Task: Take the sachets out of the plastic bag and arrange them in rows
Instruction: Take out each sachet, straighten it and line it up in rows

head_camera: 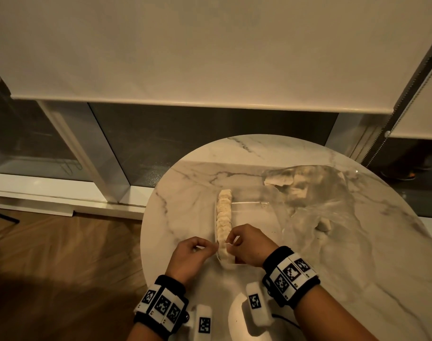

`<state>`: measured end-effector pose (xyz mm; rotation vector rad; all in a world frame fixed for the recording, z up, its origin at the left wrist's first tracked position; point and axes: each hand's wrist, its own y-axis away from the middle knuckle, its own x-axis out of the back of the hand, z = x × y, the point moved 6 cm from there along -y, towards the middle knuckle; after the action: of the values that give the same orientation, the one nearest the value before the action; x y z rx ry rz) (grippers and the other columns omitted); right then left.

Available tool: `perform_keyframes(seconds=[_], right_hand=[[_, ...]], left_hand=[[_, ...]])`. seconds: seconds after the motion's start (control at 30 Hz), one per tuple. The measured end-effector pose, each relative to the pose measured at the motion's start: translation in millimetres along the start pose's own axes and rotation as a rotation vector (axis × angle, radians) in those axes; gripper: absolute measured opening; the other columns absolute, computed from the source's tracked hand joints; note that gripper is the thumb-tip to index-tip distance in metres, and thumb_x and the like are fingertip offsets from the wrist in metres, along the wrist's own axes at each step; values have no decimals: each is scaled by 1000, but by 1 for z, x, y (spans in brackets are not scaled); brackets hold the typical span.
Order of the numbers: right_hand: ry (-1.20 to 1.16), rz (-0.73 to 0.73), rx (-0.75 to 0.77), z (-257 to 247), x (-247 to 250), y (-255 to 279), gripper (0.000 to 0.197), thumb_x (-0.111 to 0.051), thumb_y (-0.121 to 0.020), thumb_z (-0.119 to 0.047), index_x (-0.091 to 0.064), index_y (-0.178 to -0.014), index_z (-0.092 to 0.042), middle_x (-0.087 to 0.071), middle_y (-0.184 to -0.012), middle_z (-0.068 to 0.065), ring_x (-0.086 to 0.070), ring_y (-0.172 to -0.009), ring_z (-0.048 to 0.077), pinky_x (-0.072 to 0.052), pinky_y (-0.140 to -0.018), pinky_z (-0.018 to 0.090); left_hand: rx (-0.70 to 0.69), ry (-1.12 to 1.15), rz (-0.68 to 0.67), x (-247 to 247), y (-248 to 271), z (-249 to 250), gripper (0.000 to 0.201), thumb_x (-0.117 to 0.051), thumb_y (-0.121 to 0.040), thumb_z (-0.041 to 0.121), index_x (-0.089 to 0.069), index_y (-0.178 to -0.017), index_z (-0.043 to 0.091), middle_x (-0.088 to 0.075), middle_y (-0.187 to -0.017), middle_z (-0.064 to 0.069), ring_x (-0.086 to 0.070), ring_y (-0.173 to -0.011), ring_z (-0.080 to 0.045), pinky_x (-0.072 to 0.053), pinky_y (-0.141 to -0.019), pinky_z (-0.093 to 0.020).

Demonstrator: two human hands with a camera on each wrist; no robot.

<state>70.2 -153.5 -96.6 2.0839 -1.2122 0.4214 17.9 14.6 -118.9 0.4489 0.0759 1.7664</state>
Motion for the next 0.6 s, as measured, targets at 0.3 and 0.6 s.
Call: perform_keyframes(seconds=[0.3,0.6], right_hand=[[60,128,-34,9,9,3,30,-80,-80,-23,-62,-103,-25,-69,-94,2,-68,-77,14,-50,-58,18],[164,166,-135,12,9,7,24,-84,-71,-22,-73,-90,-13,-72,-93,4,-68,-86,16,-52,-68,23]], left_hand=[[10,26,10,0,-1,-2,12,-80,-81,25,-77,-81,14,-58,-51,13,-45,-44,-1,-36,-48,-20],[47,28,16,0,3,-2,18,-80,-81,30,-76,-82,12,-56,-51,14,-46,-46,-3,-36,-48,-23]])
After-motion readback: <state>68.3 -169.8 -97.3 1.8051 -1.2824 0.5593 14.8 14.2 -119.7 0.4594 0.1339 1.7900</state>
